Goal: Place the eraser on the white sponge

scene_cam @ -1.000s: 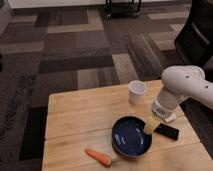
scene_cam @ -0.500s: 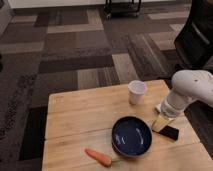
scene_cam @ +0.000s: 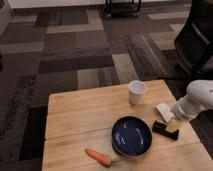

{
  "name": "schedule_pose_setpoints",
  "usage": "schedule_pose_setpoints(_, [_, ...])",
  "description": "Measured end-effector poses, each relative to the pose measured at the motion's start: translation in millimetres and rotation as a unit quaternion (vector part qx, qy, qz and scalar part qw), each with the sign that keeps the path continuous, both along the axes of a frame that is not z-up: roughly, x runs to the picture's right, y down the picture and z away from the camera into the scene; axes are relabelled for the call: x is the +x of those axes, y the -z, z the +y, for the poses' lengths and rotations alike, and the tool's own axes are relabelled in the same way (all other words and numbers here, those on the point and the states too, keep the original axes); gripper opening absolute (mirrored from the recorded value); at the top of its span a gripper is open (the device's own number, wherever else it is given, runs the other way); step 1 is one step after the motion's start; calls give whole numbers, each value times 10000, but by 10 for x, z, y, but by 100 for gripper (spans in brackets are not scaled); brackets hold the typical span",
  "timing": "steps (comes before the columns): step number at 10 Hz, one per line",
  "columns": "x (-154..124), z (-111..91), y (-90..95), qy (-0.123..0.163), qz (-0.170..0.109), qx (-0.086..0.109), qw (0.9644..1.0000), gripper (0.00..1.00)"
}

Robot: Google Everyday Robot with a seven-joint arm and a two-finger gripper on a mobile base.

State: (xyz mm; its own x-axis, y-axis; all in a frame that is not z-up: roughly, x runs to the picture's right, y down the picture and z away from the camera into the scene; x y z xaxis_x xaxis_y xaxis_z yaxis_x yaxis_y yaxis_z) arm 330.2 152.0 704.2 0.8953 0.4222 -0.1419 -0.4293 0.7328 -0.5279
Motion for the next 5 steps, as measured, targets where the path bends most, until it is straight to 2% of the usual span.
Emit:
schedule_pose_setpoints(1, [-5, 13, -61, 176, -88, 91, 9998, 65])
schedule_pose_setpoints(2, [2, 53, -97, 290, -77, 68, 9995, 65])
schedule_pose_setpoints(5, [-68, 171, -232, 734, 52, -122, 9972, 65])
